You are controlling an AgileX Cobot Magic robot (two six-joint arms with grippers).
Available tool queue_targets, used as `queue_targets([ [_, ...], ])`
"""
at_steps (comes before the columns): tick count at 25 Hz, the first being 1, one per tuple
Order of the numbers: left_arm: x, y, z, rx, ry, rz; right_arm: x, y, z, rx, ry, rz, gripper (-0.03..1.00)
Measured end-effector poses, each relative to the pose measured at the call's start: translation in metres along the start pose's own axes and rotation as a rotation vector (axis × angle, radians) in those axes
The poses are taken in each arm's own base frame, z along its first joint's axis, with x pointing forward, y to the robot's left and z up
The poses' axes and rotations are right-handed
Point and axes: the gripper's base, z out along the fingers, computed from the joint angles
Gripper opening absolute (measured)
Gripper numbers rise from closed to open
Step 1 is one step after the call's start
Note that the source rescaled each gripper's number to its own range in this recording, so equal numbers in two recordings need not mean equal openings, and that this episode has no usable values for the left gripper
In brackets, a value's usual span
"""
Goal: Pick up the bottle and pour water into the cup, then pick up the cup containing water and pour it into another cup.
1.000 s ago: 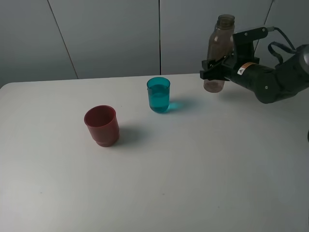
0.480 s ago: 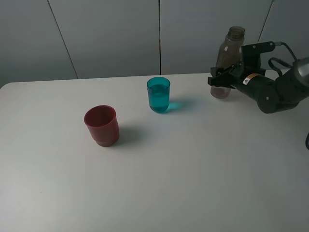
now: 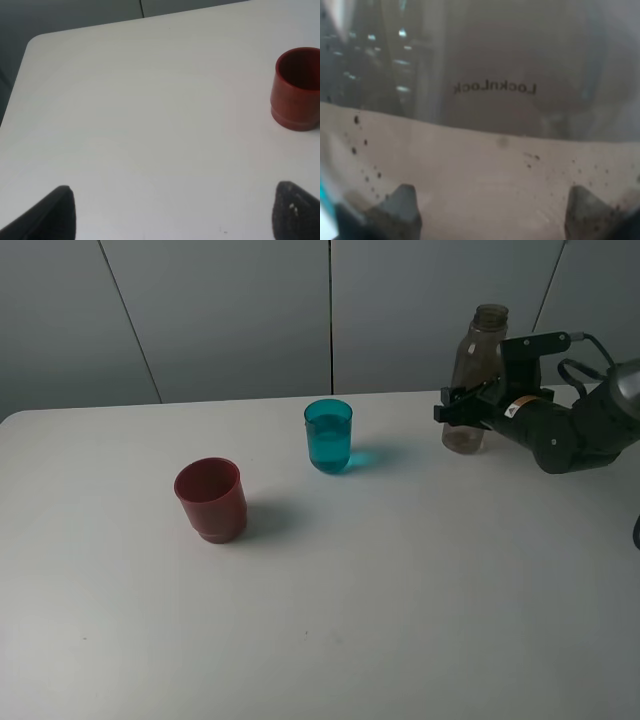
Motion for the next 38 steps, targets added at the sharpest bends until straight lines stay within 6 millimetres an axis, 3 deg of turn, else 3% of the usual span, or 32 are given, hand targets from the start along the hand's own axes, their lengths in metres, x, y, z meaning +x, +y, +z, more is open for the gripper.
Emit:
queue_targets([
  [6,0.0,0.0,0.0,0.0,0.0,-0.004,0.0,0.0,0.0,0.0,0.004,0.003,0.08],
  [7,0.0,0.0,0.0,0.0,0.0,-0.004,0.0,0.0,0.0,0.0,0.002,0.008,0.21],
  [10,0.0,0.0,0.0,0.0,0.0,-0.004,0.0,0.0,0.0,0.0,-0.003,0.032,0.85],
  [12,0.0,0.0,0.0,0.0,0.0,-0.004,0.0,0.0,0.0,0.0,0.0,0.048,0.97],
  [18,0.0,0.0,0.0,0.0,0.0,-0.004,-0.002,0.001,-0.012,-0.003,0.081,0.048,0.99],
  [25,0.0,0.0,0.0,0.0,0.0,-0.004,-0.007,0.003,-0.058,-0.013,0.107,0.031,1.0],
  [32,0.0,0.0,0.0,0.0,0.0,-0.002,0.002,0.01,-0.116,-0.058,0.148,-0.015,1.0],
  [38,0.0,0.0,0.0,0.0,0.0,-0.002,0.013,0.029,-0.137,-0.267,0.183,-0.192,1.0],
])
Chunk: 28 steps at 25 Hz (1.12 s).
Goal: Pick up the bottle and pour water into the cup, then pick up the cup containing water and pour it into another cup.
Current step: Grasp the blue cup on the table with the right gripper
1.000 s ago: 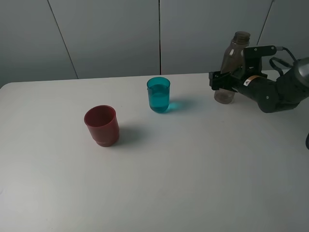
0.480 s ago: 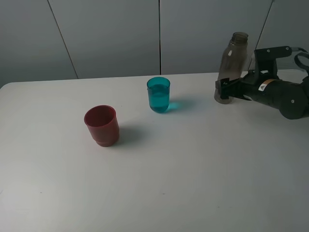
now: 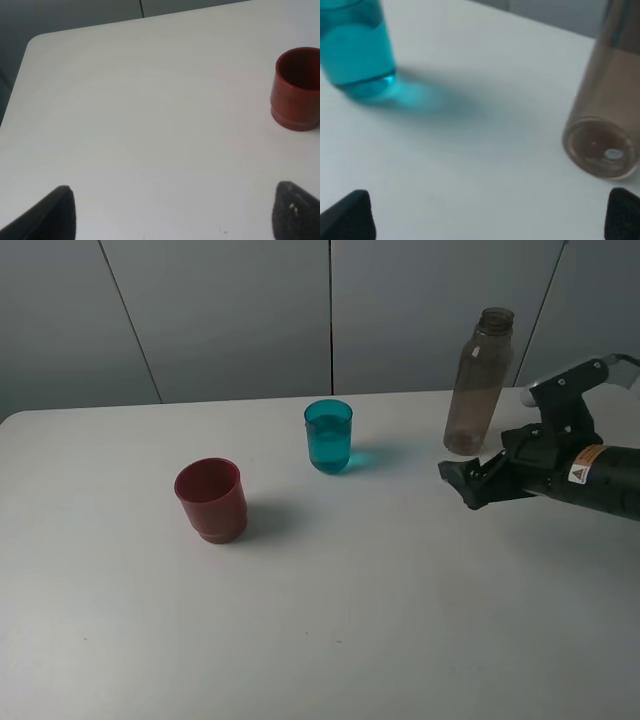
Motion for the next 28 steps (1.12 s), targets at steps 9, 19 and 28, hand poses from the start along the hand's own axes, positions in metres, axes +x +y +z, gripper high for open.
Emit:
queue_targets([
  [9,0.0,0.0,0.0,0.0,0.0,0.0,-0.001,0.037,0.025,-0.143,-0.009,-0.066,1.0],
  [19,0.0,0.0,0.0,0.0,0.0,0.0,-0.022,0.071,0.092,-0.158,-0.063,-0.058,1.0],
  [28,0.0,0.0,0.0,0.0,0.0,0.0,-0.022,0.079,0.13,-0.151,-0.072,-0.045,1.0],
])
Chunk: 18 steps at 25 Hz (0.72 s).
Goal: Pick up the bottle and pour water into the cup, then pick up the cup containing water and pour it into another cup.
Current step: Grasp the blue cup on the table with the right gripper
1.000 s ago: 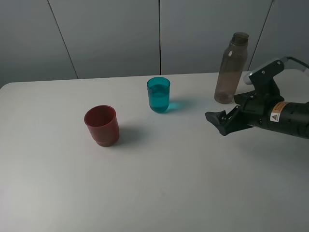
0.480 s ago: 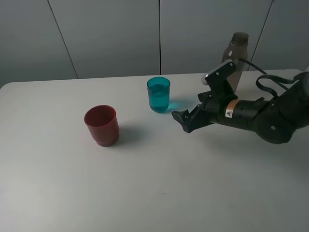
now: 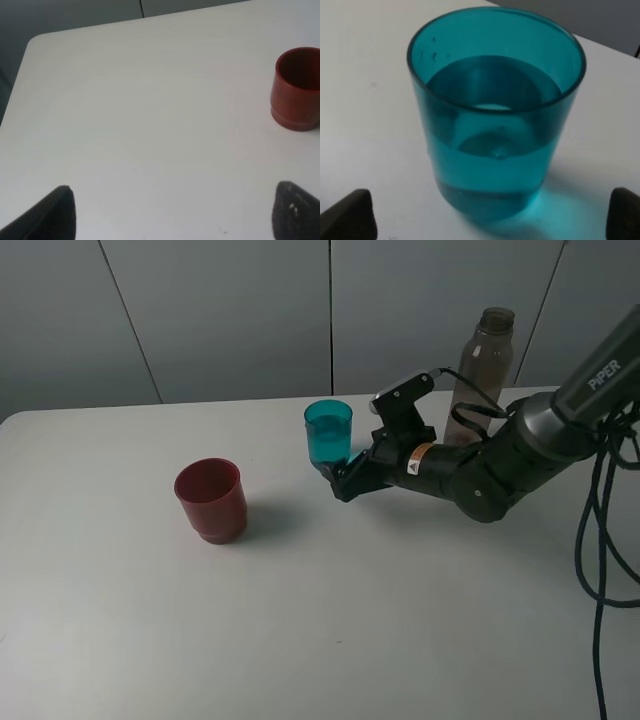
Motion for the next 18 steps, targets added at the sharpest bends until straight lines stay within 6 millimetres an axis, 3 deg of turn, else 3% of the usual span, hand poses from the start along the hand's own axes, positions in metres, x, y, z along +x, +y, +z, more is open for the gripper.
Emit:
queue_targets([
  [18,0.0,0.0,0.0,0.0,0.0,0.0,-0.008,0.005,0.02,-0.033,-0.037,-0.063,1.0],
])
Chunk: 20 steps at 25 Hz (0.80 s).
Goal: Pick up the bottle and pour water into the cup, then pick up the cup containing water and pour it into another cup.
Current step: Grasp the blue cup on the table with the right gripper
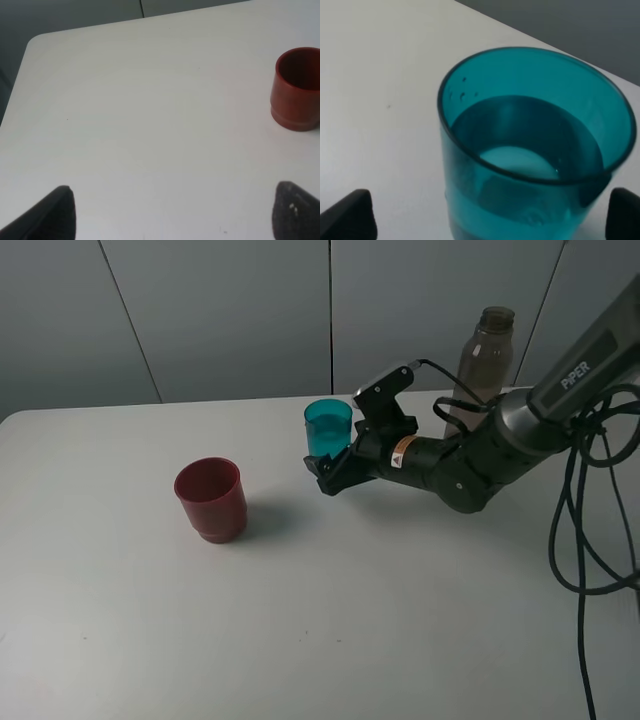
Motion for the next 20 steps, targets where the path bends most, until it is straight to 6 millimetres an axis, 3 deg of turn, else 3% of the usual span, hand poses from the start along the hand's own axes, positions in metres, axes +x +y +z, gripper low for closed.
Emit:
queue_targets([
  [20,0.0,0.0,0.0,0.0,0.0,0.0,0.005,-0.003,0.038,0.0,-0.029,0.002,1.0],
])
